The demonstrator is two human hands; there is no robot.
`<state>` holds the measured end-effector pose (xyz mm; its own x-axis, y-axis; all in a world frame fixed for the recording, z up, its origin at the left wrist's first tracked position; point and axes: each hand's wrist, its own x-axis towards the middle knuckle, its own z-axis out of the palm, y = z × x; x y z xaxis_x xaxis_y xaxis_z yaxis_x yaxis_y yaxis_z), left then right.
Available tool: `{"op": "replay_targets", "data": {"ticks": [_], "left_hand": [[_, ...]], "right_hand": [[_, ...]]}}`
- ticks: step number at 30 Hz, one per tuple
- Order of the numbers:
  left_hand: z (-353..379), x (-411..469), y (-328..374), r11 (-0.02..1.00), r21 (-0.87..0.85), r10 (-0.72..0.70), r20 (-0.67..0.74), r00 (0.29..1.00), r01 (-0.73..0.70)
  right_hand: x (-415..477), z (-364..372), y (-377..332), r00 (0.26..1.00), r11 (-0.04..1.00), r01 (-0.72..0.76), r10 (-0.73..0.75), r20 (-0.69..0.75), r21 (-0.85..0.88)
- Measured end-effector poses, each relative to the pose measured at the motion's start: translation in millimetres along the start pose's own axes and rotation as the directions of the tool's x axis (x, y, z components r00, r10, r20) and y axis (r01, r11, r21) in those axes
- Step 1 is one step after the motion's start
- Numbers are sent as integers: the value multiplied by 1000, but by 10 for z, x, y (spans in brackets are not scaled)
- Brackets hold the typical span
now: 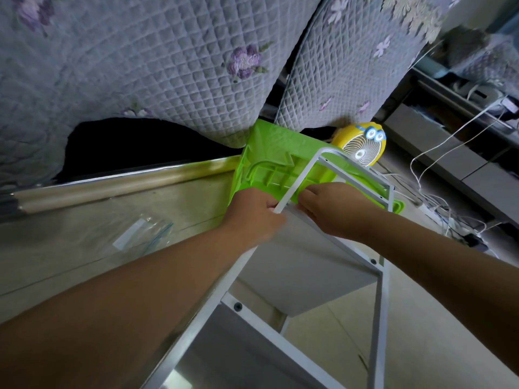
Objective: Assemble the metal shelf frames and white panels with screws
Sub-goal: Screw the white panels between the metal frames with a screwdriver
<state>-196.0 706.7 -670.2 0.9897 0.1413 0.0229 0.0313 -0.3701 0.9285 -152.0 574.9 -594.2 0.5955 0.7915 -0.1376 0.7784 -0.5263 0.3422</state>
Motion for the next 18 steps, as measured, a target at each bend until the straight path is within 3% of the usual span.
{"op": "replay_targets", "data": {"ticks": [4,8,13,18], "left_hand": [[-25,-20,2,1000,-29,0,-5,1000,0],[-46,-48,-6,999,-31,-8,-3,1000,8],[-65,-66,-6,999,9,50,-24,998,-49],[-51,-57,-21,1000,-22,5,4,1000,-5]], "right_hand": [[100,1,-108,957,963,-268,270,105,-30],[252,-18,-183,900,926,-372,346,265,56],[171,-173,-128,922,947,-298,252,294,123],[-33,-159,15,978,932,-204,182,102,298]]}}
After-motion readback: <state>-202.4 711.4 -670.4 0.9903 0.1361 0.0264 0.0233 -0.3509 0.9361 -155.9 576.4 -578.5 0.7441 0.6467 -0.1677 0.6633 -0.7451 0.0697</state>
